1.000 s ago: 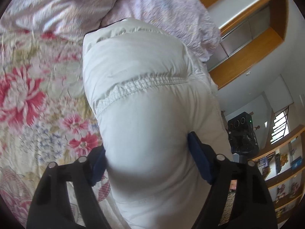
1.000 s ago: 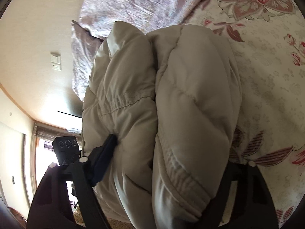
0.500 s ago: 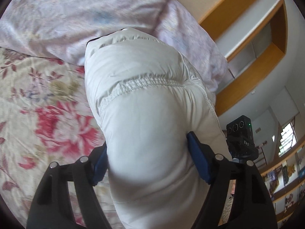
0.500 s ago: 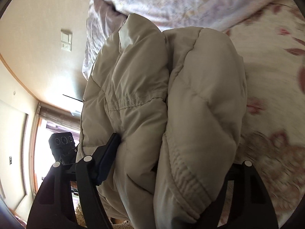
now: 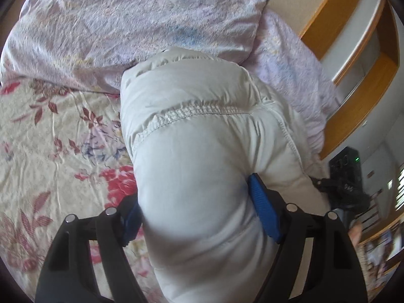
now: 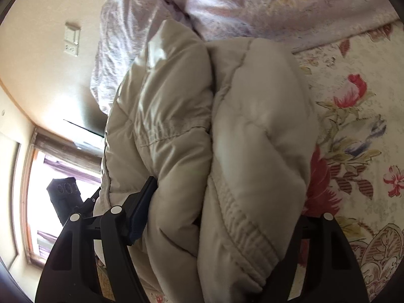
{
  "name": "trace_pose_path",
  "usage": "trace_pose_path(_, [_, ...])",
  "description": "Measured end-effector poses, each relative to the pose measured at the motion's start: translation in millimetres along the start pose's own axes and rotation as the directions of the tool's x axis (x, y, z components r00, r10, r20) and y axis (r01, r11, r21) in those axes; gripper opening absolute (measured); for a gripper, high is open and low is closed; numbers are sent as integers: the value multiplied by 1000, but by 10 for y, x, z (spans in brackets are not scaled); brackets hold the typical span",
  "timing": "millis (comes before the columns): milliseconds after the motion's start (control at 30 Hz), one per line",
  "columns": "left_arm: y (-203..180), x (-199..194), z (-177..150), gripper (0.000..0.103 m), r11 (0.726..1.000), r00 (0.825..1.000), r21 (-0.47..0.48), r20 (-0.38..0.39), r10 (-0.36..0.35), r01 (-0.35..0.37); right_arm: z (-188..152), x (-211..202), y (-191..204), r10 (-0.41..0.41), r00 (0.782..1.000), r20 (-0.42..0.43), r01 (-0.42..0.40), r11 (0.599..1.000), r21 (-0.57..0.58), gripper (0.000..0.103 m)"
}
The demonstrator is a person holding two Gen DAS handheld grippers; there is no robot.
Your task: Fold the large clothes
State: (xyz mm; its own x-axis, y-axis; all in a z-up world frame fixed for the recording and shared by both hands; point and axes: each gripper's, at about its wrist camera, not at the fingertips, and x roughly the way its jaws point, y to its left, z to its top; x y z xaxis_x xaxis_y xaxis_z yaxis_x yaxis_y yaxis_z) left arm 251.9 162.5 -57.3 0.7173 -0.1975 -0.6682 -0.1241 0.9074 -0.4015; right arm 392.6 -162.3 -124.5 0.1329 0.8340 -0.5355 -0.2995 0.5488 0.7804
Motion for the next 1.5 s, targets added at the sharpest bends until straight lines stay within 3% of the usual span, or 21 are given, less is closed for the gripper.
trace_pose_path(200, [-84, 175, 90, 87, 993, 993, 34, -14, 116, -115, -65, 19, 20, -108, 993, 49, 106, 994, 36, 84])
trace_pose_path(267, [-122, 155, 84, 90, 984, 986, 66, -3, 168, -168, -110, -37, 93, -173, 982, 70, 172, 985, 21, 91])
trace_pose_path(333, [-196, 45, 60, 90, 965, 972, 120, 36, 230, -233, -143, -166, 186, -224, 970, 91, 225, 974, 5, 91])
trace_pose_path(433, [-302, -159, 52, 90, 921, 936, 181, 139, 324, -346, -178, -523, 281, -299, 942, 155, 302, 953, 3, 91])
trace_pose_path(467, [-308, -224, 52, 90, 911, 926, 189, 165, 340, -368, -187, -687, 338, -332, 921, 203, 339, 941, 2, 91])
trace_pose_path(533, [-323, -316, 72, 90, 904, 918, 190, 188, 349, -382, -206, -945, 485, -397, 868, 299, 418, 908, -7, 91])
trace_pose_path(567, [-337, -357, 74, 90, 906, 919, 187, 191, 346, -380, -203, -1004, 543, -393, 861, 322, 423, 906, -25, 91])
trace_pose_path(667, [-428, -423, 115, 90, 914, 924, 184, 200, 326, -362, -204, -1065, 815, -375, 853, 362, 440, 891, -113, 80])
trace_pose_path(767, [-535, -413, 143, 90, 909, 923, 203, 213, 321, -363, -165, -773, 1232, -414, 817, 402, 532, 811, -245, 59])
trace_pose_path(833, [-634, -361, 187, 90, 896, 916, 228, 225, 332, -381, -163, -507, 1442, -439, 792, 424, 587, 740, -329, 50])
trace_pose_path(900, [-687, -308, 235, 90, 885, 910, 244, 233, 342, -395, -96, -261, 1578, -447, 780, 439, 611, 695, -379, 42])
trace_pose_path(967, [-706, -228, 286, 90, 869, 899, 257, 238, 367, -423, -28, -49, 1641, -456, 757, 468, 643, 646, -410, 38])
trace_pose_path(1067, [-671, -100, 346, 90, 861, 897, 266, 221, 384, -434, 95, 233, 1589, -486, 739, 466, 669, 608, -427, 33])
trace_pose_path(1333, [-638, 313, 294, 90, 860, 905, 282, 172, 390, -424, 203, 403, 1127, -532, 729, 431, 682, 623, -384, 33])
trace_pose_path(1500, [-636, 480, 270, 94, 859, 903, 278, 161, 399, -429, 281, 481, 951, -537, 739, 408, 670, 653, -353, 33])
